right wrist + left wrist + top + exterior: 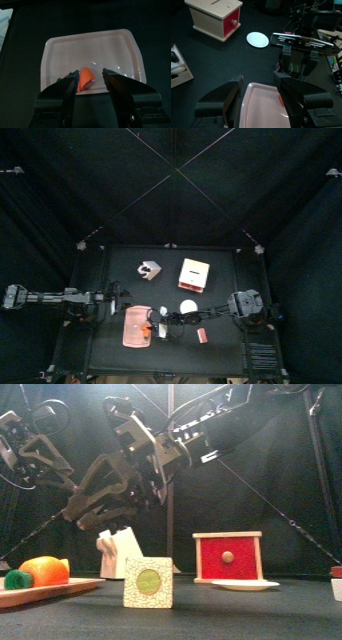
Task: Grab carrot bottom
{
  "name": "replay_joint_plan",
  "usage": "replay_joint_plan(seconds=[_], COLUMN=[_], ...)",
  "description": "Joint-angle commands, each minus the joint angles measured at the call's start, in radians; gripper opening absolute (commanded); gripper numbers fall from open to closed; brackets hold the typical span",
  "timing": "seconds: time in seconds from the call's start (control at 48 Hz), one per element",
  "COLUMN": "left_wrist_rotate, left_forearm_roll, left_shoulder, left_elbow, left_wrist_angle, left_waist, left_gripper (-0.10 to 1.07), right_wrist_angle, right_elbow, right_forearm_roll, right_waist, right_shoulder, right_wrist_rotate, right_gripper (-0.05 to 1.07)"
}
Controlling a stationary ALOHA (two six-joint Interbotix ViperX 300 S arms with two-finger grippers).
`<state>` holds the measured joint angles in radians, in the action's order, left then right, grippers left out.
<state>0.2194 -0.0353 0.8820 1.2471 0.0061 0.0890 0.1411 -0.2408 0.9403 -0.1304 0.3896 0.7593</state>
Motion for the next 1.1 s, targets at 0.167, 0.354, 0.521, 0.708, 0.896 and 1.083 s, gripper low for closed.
replay_joint_plan(seconds=[0.167,0.354,0.521,0.708,0.896,1.083], left_wrist_rotate=[0.002,0.0,0.0,0.0,0.002,0.002], left_forearm_roll=[0.002,0.002,0.002,0.002,0.002,0.002], left_shoulder=[-0.002,0.0,-0.002,0.0,0.0,0.0], left_elbow=[-0.006,-0.017,-0.005,-0.005,0.002,0.005], left_wrist_angle=[-0.014,-0.034,-0.035,-0.035,-0.035,-0.035], left_waist=[0.003,0.026,0.035,0.035,0.037,0.037], left_gripper=[0.87,0.87,0.87,0.87,0.87,0.87], right_wrist_angle=[-0.058,-0.078,-0.083,-0.083,-0.091,-0.12], right_elbow=[0.075,0.103,0.106,0.101,0.104,0.114], right_forearm_roll=[-0.017,-0.018,-0.018,-0.017,-0.015,-0.015], right_waist=[0.017,0.021,0.026,0.031,0.037,0.043], right_shoulder=[0.025,0.051,0.064,0.069,0.084,0.098], right_wrist_rotate=[0.0,-0.002,-0.002,-0.002,-0.002,-0.003], right_gripper=[0.8,0.8,0.8,0.8,0.8,0.8])
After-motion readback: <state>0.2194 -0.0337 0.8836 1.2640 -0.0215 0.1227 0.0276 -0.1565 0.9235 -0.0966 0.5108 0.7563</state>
